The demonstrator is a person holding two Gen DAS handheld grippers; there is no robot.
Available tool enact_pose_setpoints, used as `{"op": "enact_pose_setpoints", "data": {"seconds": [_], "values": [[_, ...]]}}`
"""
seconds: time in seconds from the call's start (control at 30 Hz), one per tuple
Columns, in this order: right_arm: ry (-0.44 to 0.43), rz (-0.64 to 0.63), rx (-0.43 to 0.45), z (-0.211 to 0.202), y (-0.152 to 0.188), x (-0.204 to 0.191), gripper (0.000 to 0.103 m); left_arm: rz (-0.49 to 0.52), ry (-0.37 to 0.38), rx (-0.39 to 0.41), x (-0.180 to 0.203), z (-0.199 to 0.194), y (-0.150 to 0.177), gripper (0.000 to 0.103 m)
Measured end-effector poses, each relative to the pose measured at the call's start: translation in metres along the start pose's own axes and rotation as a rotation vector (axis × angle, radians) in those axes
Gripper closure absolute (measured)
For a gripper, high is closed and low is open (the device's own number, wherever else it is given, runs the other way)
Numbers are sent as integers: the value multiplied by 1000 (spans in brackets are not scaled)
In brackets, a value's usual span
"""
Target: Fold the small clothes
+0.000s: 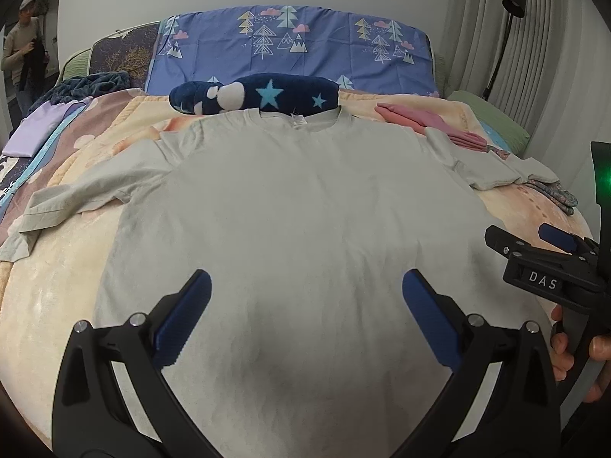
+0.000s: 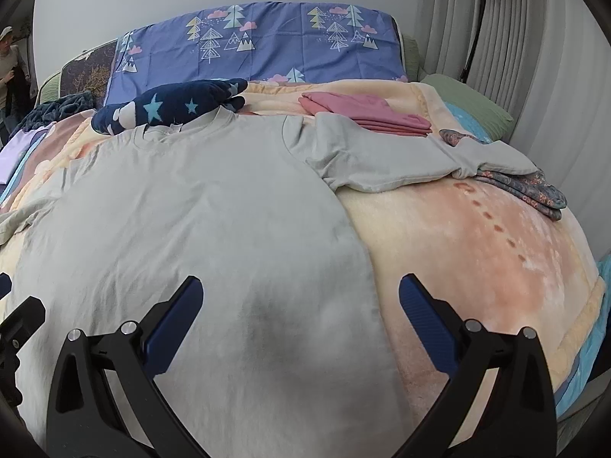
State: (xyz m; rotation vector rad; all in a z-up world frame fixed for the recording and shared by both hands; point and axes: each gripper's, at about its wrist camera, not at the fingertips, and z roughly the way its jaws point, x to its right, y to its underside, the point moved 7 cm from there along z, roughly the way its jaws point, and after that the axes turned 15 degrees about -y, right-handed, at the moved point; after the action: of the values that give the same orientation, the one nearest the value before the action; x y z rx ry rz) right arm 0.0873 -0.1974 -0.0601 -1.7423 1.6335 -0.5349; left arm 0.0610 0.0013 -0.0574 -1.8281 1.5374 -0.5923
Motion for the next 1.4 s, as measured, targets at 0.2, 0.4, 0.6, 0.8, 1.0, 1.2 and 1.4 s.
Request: {"op": "enact_pose_setpoints", "data": {"seconds": [0.2,0.4,0.6,0.8,1.0,1.2,1.4], "values": [[4,1,-4,1,1,1,1,9,4,-10,2,1,2,2],[5,1,-3,2,0,1,1,-28,30,-23,2,2,3,2],[9,0,-6,3,1,2,1,-24,26,-32,1,4,5,2],[14,-2,-10,3,2,3,1,-20,29,-40,1,7,7,2],[15,2,-12,5,3,5,1,-16,30,-45,1,10,9,2],[15,-4,-20,8,4,4,1,-36,35,-50,-3,10,10,2],[16,-2,-30,10,6,4,1,-49,38,-57,-9,13,10,2]]}}
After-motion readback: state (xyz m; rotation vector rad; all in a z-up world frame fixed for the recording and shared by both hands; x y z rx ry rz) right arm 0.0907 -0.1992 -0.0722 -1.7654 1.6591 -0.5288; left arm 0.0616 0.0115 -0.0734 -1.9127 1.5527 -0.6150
